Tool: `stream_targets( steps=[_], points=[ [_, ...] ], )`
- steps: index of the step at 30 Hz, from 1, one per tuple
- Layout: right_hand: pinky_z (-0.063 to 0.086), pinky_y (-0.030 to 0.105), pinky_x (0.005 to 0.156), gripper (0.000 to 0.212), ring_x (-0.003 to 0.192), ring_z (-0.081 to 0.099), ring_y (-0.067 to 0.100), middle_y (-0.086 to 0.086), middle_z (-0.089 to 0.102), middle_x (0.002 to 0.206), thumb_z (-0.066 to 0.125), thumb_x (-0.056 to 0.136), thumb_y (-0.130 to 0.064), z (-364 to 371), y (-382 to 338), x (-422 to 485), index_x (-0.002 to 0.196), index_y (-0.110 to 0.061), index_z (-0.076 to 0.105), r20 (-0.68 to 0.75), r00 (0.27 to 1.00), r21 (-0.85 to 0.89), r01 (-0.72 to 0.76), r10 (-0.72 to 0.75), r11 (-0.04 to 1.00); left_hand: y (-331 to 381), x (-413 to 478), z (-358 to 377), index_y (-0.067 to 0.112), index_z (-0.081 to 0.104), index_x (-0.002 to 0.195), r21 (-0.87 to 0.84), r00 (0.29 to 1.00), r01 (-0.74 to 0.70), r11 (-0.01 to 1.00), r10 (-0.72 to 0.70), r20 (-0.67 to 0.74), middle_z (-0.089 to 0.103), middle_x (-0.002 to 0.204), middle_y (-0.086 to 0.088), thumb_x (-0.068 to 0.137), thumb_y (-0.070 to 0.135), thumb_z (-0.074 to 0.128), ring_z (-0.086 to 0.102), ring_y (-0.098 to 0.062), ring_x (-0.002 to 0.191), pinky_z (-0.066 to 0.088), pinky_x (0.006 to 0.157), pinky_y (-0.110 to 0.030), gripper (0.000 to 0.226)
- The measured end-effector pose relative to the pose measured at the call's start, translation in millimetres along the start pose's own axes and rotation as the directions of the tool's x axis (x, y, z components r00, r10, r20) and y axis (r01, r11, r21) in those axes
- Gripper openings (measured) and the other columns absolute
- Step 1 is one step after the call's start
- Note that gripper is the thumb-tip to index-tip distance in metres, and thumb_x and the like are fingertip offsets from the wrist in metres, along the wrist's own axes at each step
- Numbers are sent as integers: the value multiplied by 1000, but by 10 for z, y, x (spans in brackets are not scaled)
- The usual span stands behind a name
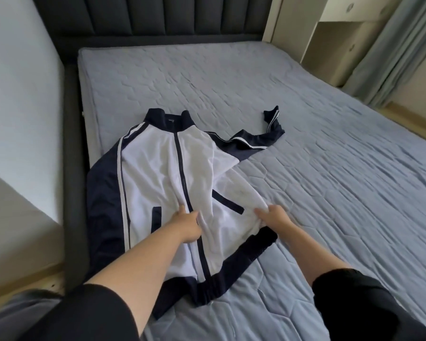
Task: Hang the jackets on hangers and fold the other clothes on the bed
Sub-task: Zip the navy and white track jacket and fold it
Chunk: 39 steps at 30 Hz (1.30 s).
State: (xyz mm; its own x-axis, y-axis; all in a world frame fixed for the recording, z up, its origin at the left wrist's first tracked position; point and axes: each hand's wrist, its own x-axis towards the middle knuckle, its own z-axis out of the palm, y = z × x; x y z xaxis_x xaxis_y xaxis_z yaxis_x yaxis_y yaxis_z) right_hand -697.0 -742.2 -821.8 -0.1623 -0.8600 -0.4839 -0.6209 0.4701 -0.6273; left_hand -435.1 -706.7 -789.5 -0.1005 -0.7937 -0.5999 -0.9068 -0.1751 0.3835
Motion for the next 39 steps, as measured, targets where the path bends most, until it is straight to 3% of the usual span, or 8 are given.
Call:
stream_targets(
  steps=[5,11,15,18,23,27,33,39],
  points=[
    [49,32,64,27,67,59,25,11,62,77,57,93,-29,-363,190,-21,95,-3,64,-135,953,485,-173,269,857,20,-43,-51,16,26,149,-38,997,-26,999,28,68,19,156,-8,96,19,39,38,-22,128,34,98,-25,54],
    [43,31,78,30,103,59,29,15,63,112,47,96,-26,-289,612,-237,110,-3,60,-154,957,-308,-282,245,909,127,-147,243,21,18,151,243,1000,6,970,1,-27,3,158,-7,98,22,37,13,-28,143,23,114,-41,57],
    [34,33,61,39,67,49,23,4,49,63,49,95,-38,-180,774,-343,65,-13,44,-302,947,68,-90,106,994,296,-338,523,17,45,127,450,883,-195,871,356,-306,42,131,-7,94,49,40,40,-25,120,37,96,-36,46],
    [42,33,70,28,71,52,19,3,54,74,59,91,-40,-163,921,-528,77,-16,55,-211,953,453,-104,219,886,325,-444,755,20,47,116,432,836,-445,784,537,-115,54,118,-2,85,62,49,51,-24,110,41,86,-37,52],
    [52,26,55,5,65,67,18,10,68,77,64,87,-5,-169,1183,-690,88,-8,68,3,995,649,-80,102,756,287,-545,935,24,24,142,676,906,-356,645,414,83,37,134,-6,79,35,67,43,-28,120,40,88,-40,77],
    [37,23,38,23,42,43,15,8,48,57,61,91,-12,-334,1056,-678,70,-5,56,-21,967,757,-151,254,635,341,-559,941,17,41,125,505,940,-319,802,336,61,55,114,-8,81,5,54,56,-30,104,41,74,-34,48],
    [48,37,80,22,92,59,30,13,60,102,50,90,-20,-191,799,-804,105,-6,57,-258,896,-299,-431,362,852,152,-558,655,23,69,107,-182,902,-194,964,249,353,66,94,1,81,3,59,60,-15,93,44,74,-15,35],
    [20,41,114,54,135,27,33,14,31,146,41,87,-11,469,-58,-807,141,-10,33,-258,913,-580,115,-316,806,-247,-572,571,27,67,105,-357,977,-173,918,113,-183,66,106,6,90,6,45,59,-12,99,46,80,-19,34]
  ],
)
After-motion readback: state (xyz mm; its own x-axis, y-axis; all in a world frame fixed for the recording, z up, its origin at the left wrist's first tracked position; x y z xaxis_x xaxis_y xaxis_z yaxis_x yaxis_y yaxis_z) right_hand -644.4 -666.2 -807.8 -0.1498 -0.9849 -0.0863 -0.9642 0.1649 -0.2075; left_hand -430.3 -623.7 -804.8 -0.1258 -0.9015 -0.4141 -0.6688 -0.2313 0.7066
